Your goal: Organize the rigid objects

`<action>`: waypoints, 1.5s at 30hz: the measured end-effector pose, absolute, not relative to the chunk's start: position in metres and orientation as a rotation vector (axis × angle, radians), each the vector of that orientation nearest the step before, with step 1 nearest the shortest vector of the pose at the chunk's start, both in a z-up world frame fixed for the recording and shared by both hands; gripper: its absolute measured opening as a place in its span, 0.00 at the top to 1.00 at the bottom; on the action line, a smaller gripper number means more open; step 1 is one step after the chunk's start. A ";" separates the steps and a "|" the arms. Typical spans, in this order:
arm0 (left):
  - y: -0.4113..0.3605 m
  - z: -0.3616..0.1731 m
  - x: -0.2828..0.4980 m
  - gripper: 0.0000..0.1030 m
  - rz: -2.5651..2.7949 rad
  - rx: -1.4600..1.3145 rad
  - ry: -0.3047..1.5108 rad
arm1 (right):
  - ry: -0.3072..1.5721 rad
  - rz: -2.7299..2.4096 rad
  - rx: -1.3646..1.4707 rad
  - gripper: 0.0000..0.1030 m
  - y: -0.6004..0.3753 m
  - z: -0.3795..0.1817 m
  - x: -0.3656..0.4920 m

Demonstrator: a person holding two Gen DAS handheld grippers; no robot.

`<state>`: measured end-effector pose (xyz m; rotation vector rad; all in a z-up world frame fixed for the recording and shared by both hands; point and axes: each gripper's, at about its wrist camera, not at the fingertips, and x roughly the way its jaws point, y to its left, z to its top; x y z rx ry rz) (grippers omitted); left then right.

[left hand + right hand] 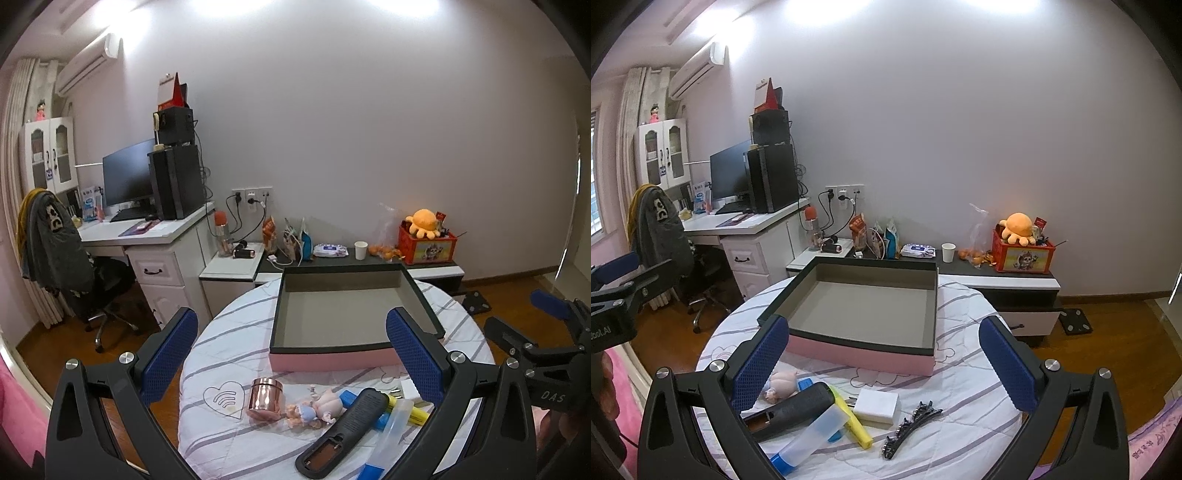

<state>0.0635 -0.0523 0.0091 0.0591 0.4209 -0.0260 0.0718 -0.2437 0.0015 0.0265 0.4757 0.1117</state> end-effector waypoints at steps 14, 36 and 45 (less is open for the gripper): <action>-0.081 0.004 0.078 0.00 -0.060 0.089 0.479 | 0.521 0.089 0.050 0.00 -0.266 -0.005 0.083; -0.093 0.033 0.046 0.00 -0.033 0.129 0.385 | 0.449 0.102 0.056 0.00 -0.278 0.019 0.061; -0.079 0.048 0.018 0.00 0.010 0.118 0.287 | 0.357 0.136 0.041 0.00 -0.269 0.035 0.041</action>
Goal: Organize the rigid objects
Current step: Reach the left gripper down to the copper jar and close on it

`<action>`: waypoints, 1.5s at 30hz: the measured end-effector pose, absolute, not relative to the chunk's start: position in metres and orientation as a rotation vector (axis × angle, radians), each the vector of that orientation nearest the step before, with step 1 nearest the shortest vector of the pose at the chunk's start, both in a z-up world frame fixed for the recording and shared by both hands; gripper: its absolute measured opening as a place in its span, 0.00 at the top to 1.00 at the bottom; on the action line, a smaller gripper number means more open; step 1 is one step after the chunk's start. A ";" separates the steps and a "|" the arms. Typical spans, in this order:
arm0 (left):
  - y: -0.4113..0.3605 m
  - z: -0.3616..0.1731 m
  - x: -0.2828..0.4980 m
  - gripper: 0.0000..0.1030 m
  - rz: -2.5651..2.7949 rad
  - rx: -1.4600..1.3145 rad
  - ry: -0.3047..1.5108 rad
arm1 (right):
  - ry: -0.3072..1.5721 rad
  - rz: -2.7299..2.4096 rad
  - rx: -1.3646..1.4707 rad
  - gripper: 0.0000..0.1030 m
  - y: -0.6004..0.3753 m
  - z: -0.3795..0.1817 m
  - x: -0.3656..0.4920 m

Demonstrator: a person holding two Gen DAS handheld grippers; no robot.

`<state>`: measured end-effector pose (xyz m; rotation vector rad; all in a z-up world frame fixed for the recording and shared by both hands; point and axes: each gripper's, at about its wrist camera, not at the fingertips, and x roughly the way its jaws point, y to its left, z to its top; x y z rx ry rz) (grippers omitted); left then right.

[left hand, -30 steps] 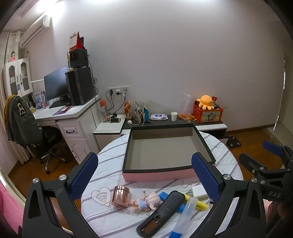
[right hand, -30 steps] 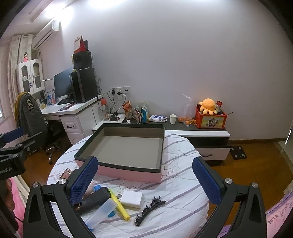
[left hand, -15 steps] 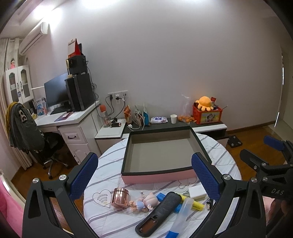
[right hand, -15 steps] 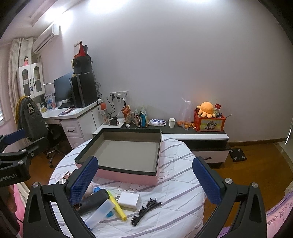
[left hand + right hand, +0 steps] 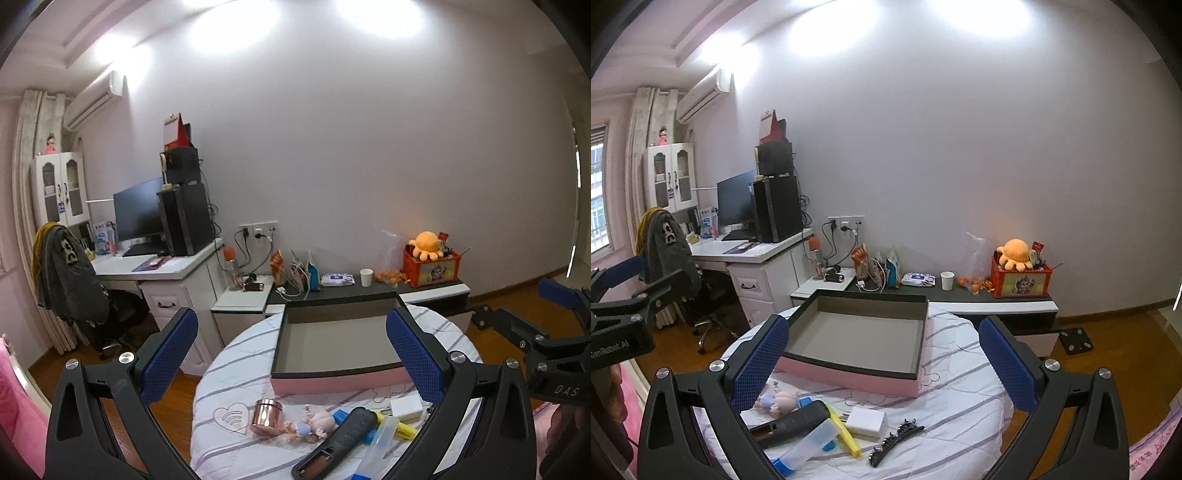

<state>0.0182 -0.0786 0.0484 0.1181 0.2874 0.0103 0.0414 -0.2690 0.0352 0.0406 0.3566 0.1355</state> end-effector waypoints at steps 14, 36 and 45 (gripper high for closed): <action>-0.048 0.031 0.006 0.00 0.018 0.086 0.325 | 0.395 0.135 0.018 0.00 -0.249 0.025 0.035; 0.003 -0.066 0.044 0.00 0.041 0.081 0.546 | 0.584 0.139 0.026 0.00 -0.216 -0.050 0.055; 0.020 -0.116 0.087 0.00 0.042 0.063 0.679 | 0.627 0.167 0.032 0.00 -0.196 -0.070 0.094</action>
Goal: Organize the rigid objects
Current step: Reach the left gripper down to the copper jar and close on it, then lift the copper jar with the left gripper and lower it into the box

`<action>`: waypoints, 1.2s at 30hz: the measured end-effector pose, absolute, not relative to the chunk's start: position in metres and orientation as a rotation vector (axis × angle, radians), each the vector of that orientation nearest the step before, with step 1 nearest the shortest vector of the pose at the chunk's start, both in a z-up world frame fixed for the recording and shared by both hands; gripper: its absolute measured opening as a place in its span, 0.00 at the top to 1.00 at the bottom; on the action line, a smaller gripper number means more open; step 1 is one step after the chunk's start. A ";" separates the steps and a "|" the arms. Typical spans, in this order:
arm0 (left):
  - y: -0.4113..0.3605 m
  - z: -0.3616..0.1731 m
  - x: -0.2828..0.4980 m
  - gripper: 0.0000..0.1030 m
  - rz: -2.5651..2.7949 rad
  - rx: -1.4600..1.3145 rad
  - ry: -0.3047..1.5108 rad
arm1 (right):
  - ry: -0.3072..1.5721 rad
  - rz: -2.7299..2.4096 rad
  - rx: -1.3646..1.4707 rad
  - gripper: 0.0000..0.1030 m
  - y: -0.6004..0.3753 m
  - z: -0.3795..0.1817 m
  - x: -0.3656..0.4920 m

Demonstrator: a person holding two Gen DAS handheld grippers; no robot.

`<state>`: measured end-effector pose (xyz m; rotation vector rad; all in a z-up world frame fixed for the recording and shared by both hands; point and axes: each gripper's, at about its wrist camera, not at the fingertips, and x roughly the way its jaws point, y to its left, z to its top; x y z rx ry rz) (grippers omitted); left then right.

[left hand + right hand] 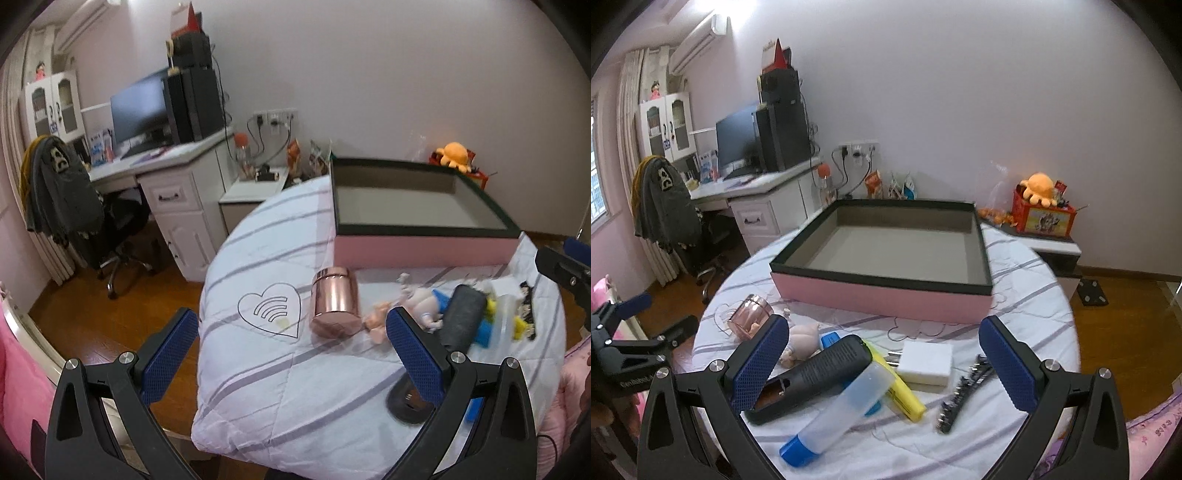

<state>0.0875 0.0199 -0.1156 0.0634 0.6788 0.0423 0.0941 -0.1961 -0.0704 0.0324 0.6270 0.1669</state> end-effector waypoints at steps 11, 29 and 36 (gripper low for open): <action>0.017 -0.159 0.134 0.02 0.007 0.066 0.780 | 0.686 0.184 0.026 0.00 -0.187 -0.093 0.129; 0.020 -0.181 0.160 0.47 -0.132 -0.074 0.846 | 0.708 0.190 0.022 0.00 -0.192 -0.097 0.144; 0.017 -0.175 0.152 0.54 -0.154 -0.073 0.852 | 0.695 0.191 0.013 0.00 -0.193 -0.091 0.137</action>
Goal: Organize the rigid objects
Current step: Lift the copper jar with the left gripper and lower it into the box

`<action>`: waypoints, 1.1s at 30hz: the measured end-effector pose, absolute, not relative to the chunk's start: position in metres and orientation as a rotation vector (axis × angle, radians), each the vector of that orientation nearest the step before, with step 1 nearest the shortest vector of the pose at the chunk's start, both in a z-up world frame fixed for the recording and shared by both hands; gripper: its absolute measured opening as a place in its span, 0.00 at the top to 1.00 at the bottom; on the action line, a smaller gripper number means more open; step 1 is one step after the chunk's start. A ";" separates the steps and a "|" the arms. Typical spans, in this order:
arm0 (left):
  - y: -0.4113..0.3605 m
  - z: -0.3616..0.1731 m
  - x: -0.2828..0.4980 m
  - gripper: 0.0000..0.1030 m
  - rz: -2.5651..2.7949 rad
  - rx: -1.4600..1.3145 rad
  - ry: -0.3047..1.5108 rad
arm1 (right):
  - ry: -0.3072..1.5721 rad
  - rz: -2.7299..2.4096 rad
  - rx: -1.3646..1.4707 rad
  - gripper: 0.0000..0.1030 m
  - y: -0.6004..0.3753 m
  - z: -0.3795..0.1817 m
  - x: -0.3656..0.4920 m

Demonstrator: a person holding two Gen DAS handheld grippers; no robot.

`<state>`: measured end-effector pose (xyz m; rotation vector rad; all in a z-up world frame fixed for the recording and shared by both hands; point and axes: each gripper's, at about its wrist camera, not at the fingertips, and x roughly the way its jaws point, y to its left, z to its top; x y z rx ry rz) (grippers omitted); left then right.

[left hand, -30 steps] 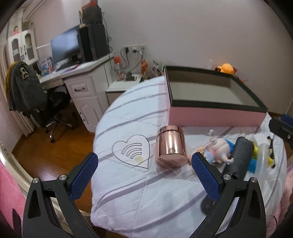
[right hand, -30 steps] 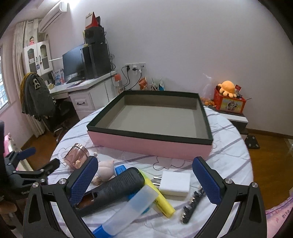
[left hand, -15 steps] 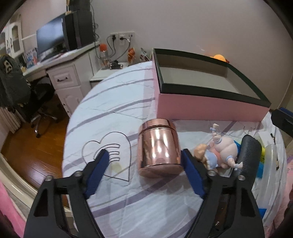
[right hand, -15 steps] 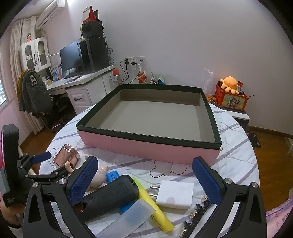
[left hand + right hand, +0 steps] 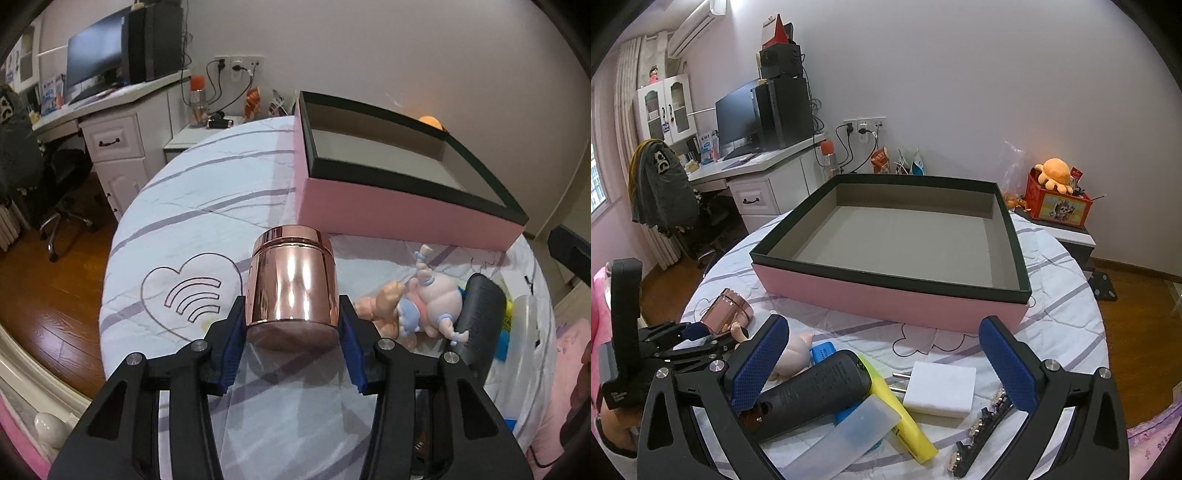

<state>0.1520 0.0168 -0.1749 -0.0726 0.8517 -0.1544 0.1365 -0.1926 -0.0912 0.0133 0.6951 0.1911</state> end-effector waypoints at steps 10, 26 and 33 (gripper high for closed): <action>0.015 -0.133 0.137 0.54 -0.156 -0.056 0.767 | 0.668 0.176 0.010 0.00 -0.203 -0.081 0.133; -0.043 -0.089 0.217 0.54 -0.258 -0.006 0.764 | 0.601 0.142 0.035 0.00 -0.241 -0.059 0.172; -0.051 -0.122 0.256 0.54 -0.224 0.025 0.900 | 0.636 0.157 0.051 0.00 -0.251 -0.073 0.197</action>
